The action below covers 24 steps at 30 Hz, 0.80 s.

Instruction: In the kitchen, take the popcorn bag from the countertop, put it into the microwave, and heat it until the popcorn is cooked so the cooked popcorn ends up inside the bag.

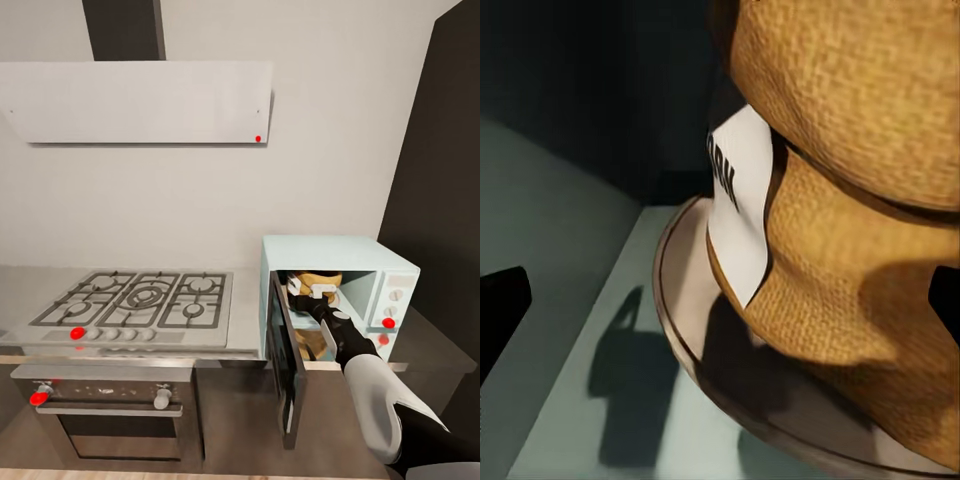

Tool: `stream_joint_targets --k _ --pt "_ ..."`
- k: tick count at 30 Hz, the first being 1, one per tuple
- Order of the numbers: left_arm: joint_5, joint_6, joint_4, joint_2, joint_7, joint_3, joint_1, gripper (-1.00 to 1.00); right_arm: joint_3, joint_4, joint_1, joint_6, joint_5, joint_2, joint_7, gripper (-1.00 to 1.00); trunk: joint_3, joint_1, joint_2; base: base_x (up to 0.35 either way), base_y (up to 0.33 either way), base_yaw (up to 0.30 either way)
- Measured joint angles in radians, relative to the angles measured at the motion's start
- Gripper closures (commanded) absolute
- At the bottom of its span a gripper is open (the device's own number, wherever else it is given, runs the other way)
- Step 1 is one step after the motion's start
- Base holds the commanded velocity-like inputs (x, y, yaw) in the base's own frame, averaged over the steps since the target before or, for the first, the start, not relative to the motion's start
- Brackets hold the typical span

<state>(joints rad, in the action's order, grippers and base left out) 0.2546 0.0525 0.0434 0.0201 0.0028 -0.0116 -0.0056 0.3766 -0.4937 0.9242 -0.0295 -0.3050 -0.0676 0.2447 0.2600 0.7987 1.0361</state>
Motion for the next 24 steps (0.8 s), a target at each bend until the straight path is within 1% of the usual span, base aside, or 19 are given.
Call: stream_joint_targets --k 2,5,14,18,24 --pt "0.000 0.001 0.000 0.000 0.000 0.000 0.000 -1.00 0.000 -0.001 0.000 0.000 0.000 0.000 0.000 -1.00 0.000 0.000 0.000 -0.091 0.000 0.000" --pt "0.000 0.001 0.000 0.000 0.000 0.000 0.000 -1.00 0.000 -0.001 0.000 -0.001 -0.002 0.000 0.001 -1.00 0.000 0.001 0.000 -0.267 0.000 0.000" --pt "-0.001 0.001 0.000 -0.002 0.000 -0.001 0.000 -1.00 0.000 -0.001 0.000 -0.002 -0.006 0.000 0.003 -1.00 0.000 0.001 0.000 -0.328 0.000 0.000" --pt "-0.001 0.002 0.000 -0.002 0.000 -0.001 0.000 -1.00 0.000 -0.001 0.000 -0.009 -0.006 0.008 0.004 -1.00 0.000 0.001 0.000 -0.332 0.000 0.000" --pt "-0.002 0.002 0.000 -0.001 0.000 -0.001 0.000 -1.00 0.000 -0.002 0.000 -0.012 -0.008 0.009 0.005 -1.00 0.000 0.001 0.000 -0.317 0.000 0.000"
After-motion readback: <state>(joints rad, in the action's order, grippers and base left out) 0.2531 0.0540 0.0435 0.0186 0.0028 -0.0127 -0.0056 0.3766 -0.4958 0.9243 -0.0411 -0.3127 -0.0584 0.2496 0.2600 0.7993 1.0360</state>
